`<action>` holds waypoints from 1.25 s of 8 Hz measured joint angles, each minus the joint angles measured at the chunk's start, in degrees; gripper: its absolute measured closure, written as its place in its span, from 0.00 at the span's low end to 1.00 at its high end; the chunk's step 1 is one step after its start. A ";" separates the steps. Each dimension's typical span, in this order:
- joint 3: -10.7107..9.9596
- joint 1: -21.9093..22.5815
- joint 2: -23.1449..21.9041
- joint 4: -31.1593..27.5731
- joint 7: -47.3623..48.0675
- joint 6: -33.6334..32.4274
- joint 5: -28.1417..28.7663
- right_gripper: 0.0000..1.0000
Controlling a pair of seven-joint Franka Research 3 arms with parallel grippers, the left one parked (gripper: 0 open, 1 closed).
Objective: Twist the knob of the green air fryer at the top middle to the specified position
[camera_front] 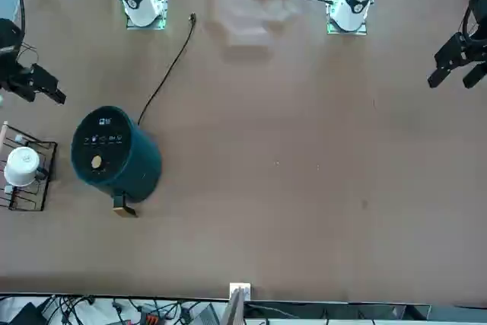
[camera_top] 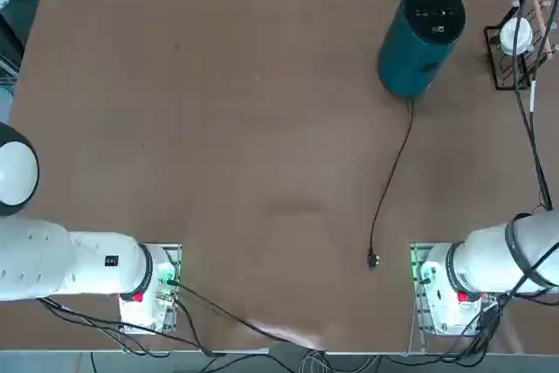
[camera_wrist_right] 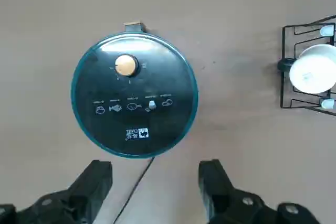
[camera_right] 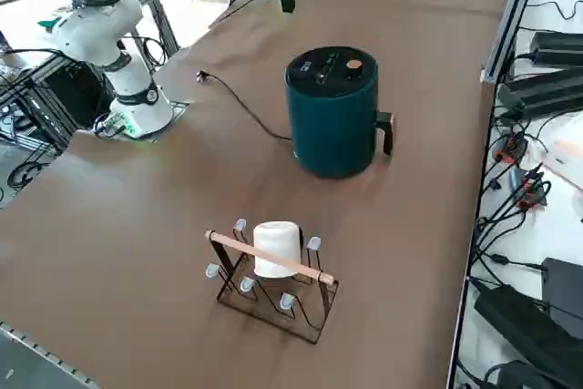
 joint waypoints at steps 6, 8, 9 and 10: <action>0.00 0.00 0.77 -0.15 -0.01 -0.90 -0.05 0.00; 0.00 0.00 1.71 -0.18 -0.01 0.11 -0.16 0.00; 0.03 0.08 2.63 -0.23 -0.05 1.50 -0.32 0.00; 0.13 0.42 4.03 -0.26 -0.10 3.41 -0.87 0.00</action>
